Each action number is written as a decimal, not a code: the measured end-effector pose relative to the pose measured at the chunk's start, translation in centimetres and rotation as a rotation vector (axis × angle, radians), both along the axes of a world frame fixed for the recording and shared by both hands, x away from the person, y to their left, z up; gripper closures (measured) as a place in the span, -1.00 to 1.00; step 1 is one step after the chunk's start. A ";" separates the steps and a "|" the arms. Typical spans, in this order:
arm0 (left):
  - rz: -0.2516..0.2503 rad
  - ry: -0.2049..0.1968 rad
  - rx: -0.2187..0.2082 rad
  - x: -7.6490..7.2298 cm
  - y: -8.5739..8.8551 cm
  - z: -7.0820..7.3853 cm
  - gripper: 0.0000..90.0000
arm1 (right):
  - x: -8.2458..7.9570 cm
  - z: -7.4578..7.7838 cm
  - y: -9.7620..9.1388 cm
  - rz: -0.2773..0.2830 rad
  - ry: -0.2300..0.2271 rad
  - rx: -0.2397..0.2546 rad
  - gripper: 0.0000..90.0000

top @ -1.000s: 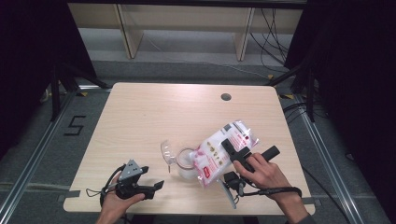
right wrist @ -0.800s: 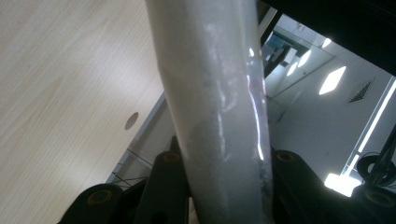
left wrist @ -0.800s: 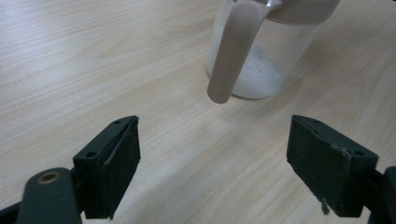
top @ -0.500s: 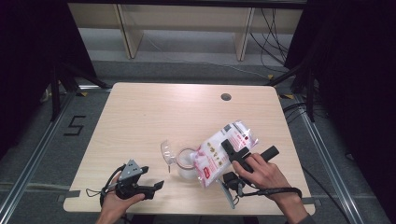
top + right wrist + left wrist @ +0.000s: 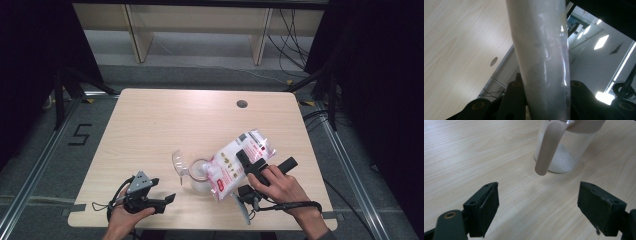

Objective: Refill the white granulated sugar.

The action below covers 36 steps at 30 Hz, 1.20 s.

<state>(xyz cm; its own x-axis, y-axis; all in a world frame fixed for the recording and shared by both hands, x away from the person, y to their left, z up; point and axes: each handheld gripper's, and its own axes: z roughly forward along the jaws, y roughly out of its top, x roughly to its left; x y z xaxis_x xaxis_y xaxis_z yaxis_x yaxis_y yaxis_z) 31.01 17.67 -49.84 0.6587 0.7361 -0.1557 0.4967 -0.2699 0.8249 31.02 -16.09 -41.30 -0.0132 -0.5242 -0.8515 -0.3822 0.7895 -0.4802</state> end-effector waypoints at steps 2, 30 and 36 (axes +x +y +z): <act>-0.002 -0.002 0.002 0.0 0.0 0.0 -0.62 | 0.1 0.0 0.0 0.003 0.009 0.003 0.71; 0.006 0.006 -0.004 0.0 0.0 0.0 -0.62 | 0.6 -0.4 -0.8 0.011 0.036 0.033 0.75; 0.006 0.006 -0.004 0.0 0.0 0.0 -0.62 | 0.6 -0.1 -0.8 0.008 0.031 0.032 0.75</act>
